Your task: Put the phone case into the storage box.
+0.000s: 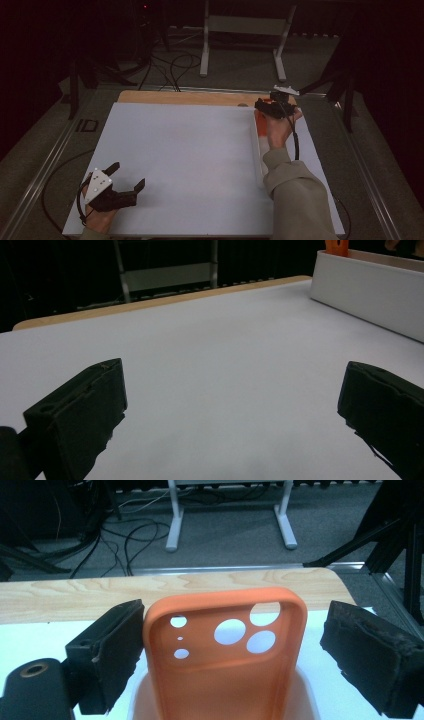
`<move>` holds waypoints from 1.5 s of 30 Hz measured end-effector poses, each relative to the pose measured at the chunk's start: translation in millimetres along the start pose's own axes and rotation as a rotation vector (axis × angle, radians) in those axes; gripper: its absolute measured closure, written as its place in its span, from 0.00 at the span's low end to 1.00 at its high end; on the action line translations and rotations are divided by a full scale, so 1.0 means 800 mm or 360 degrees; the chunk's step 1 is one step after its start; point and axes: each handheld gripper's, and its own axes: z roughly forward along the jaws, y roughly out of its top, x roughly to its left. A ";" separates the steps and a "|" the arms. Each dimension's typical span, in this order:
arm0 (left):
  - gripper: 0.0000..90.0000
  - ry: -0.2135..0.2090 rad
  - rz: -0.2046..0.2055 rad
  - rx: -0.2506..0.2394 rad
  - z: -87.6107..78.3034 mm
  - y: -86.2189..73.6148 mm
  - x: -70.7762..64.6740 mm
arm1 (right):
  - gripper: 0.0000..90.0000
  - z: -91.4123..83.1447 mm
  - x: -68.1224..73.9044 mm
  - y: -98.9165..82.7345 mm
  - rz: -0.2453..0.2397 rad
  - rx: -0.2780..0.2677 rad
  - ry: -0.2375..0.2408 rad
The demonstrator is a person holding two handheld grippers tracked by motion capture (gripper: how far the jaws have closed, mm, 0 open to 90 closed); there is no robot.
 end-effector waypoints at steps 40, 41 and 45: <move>0.00 0.0001 0.0004 0.0011 0.001 -0.001 -0.001 | 0.11 -0.047 -0.017 0.004 -0.0076 -0.0054 0.0244; 0.00 0.0001 0.0005 0.0012 0.001 -0.001 -0.001 | 0.11 -0.049 -0.017 0.003 -0.0081 -0.0055 0.0254; 0.00 0.0001 0.0005 0.0017 0.001 -0.001 -0.001 | 0.11 -0.059 -0.018 -0.003 -0.0106 -0.0060 0.0299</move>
